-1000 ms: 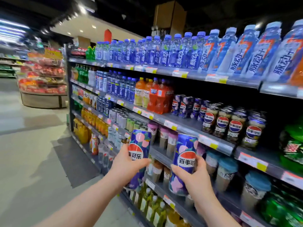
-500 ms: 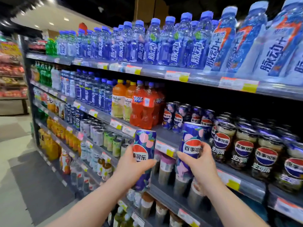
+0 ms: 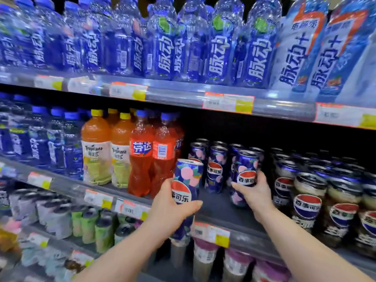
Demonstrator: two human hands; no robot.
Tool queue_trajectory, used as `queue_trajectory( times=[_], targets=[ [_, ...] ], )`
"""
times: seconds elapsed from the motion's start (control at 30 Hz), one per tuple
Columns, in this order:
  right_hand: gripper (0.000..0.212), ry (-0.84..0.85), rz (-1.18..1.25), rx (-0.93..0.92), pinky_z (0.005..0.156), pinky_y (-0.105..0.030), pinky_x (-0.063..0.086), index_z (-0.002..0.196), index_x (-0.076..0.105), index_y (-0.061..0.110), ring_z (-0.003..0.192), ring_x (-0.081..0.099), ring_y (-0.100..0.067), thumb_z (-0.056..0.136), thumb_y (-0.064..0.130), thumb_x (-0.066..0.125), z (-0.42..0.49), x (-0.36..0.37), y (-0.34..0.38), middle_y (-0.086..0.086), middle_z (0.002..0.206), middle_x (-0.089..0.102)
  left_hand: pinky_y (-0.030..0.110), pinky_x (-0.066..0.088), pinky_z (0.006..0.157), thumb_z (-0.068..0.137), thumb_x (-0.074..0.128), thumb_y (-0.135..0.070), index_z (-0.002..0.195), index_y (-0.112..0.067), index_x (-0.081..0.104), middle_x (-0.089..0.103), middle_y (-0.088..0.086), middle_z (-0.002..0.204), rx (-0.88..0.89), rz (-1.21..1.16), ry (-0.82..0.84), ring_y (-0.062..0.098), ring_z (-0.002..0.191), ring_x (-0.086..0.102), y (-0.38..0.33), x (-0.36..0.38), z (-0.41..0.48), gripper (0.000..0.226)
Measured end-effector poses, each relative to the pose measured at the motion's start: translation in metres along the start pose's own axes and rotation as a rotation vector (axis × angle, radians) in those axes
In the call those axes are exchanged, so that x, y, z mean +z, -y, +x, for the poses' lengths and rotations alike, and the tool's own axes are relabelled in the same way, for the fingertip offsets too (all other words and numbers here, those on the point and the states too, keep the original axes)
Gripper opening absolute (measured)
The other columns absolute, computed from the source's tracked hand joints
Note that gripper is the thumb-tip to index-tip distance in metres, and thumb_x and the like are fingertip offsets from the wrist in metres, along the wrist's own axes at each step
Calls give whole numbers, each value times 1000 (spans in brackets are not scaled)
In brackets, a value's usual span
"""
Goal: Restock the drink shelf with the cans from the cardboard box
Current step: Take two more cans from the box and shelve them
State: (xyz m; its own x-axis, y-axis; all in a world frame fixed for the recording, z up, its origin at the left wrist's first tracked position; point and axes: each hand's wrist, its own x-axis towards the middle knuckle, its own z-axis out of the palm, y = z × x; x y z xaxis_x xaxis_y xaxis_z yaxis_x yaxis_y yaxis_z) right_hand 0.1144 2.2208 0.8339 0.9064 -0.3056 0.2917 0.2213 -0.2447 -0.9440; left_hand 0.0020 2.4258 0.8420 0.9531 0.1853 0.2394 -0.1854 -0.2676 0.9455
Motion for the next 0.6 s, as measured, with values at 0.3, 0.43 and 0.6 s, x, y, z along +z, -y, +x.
queue_trajectory(
  times=[0.3,0.43,0.6],
  targets=[
    [76,-19,-96,6,92,-37,48,128,46,12,103,61,-26,62,1,82,40,29,-23,-11,114,64,2,44,56,68,79,-13,88,-34,44,59,-19,86,16,-13,58,-8,76,55,10,9,61,46],
    [85,-8,-185,-28,100,-40,45,130,42,10,112,58,-27,58,8,86,46,32,-28,-13,121,61,2,44,53,67,81,-12,90,-34,44,59,-20,87,17,-41,88,-9,76,54,11,17,76,48],
    [83,-58,-208,-28,102,-44,45,131,41,11,115,55,-25,62,24,84,39,16,-25,-12,126,55,17,43,76,64,83,-17,110,-34,42,60,-16,98,26,-64,172,-4,87,56,12,38,89,64]
  ],
)
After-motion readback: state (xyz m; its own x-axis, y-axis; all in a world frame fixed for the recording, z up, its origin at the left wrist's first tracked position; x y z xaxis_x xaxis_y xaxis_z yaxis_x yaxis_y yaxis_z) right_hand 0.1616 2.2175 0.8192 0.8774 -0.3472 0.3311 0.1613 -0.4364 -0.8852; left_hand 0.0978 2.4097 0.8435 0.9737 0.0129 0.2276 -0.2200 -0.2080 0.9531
